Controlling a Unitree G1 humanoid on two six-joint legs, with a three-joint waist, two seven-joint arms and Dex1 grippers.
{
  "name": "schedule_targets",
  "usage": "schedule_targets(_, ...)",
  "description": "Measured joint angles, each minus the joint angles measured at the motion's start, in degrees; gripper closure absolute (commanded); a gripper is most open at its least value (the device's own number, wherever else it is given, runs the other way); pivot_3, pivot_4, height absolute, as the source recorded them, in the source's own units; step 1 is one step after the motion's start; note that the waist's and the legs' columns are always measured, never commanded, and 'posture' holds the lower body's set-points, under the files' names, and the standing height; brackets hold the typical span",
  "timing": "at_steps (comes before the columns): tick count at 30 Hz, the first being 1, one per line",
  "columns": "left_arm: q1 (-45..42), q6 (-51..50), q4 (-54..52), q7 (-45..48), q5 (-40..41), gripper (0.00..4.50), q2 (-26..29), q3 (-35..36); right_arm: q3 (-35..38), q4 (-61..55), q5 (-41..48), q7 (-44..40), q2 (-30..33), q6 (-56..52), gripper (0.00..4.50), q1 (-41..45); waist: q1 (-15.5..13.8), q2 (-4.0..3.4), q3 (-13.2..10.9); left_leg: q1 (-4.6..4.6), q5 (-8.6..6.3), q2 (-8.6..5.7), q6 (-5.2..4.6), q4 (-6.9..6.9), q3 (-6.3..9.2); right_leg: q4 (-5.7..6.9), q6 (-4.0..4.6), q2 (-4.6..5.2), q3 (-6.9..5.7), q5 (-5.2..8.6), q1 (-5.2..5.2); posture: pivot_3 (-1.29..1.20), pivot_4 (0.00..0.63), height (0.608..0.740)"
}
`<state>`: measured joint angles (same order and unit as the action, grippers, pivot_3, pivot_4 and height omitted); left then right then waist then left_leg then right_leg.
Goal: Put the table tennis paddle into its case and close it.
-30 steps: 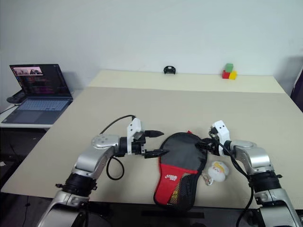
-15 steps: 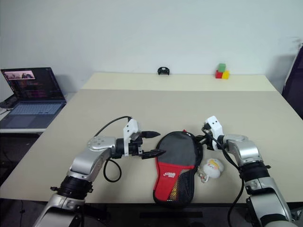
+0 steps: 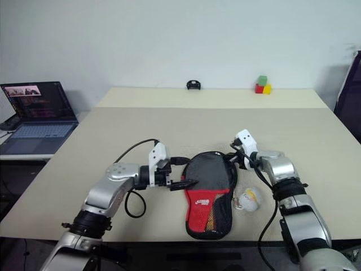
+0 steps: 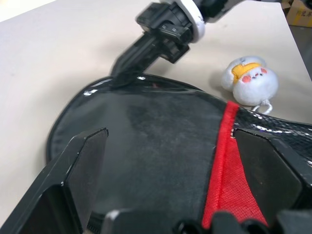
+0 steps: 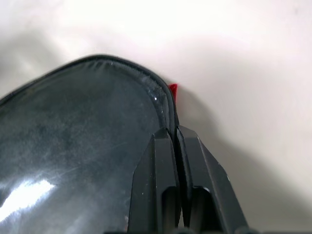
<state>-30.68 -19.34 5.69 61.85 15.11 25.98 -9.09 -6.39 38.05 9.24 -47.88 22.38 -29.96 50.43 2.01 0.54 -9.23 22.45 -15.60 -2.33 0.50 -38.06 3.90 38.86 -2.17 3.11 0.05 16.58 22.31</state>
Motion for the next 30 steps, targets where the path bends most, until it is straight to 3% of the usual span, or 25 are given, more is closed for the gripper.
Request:
schedule_targets(8,0.0,0.0,0.0,0.0,0.0,0.00,0.0,-0.3,-1.5,2.5,-2.9,-0.7,-0.6,1.6,4.46,1.2,0.0,-0.01,0.0,0.00,0.00,0.00,0.00,0.01,-0.01,-0.01,0.02,0.00,0.05,0.01,0.01,0.00,0.150,0.740)
schedule_targets(12,0.0,0.1,0.0,0.0,-0.1,0.00,0.0,-0.4,-1.5,2.5,-3.5,-0.6,-0.6,1.6,3.56,0.9,0.0,-0.01,0.0,0.00,0.00,0.00,0.00,0.01,-0.01,-0.01,0.02,0.00,0.05,0.01,0.01,0.00,0.150,0.740)
schedule_targets(22,-0.4,2.4,1.0,1.2,-1.1,0.00,-0.6,-2.1,-0.5,0.1,-2.8,-0.4,-0.6,0.0,0.17,-0.7,-0.1,-0.01,0.0,-0.01,0.00,0.00,0.00,0.01,-0.04,0.00,0.02,0.00,0.08,0.01,0.01,0.00,0.150,0.740)
schedule_targets(27,-3.6,5.4,5.2,2.7,-2.4,0.00,-1.4,-3.9,5.9,-14.9,4.1,0.6,0.8,-10.3,0.04,-4.8,-0.3,-0.03,0.0,0.08,0.00,-0.01,0.00,0.00,-0.02,-0.05,0.02,0.01,0.05,0.02,0.03,0.00,0.150,0.740)
schedule_targets(30,-6.5,8.5,10.3,2.9,-3.7,0.00,-3.9,-4.9,9.3,-29.1,8.9,0.6,4.7,-17.9,0.04,-10.4,-1.1,-0.03,0.0,0.24,0.00,-0.01,-0.01,-0.01,0.14,-0.22,0.01,0.03,-0.18,0.02,0.02,0.00,0.150,0.740)
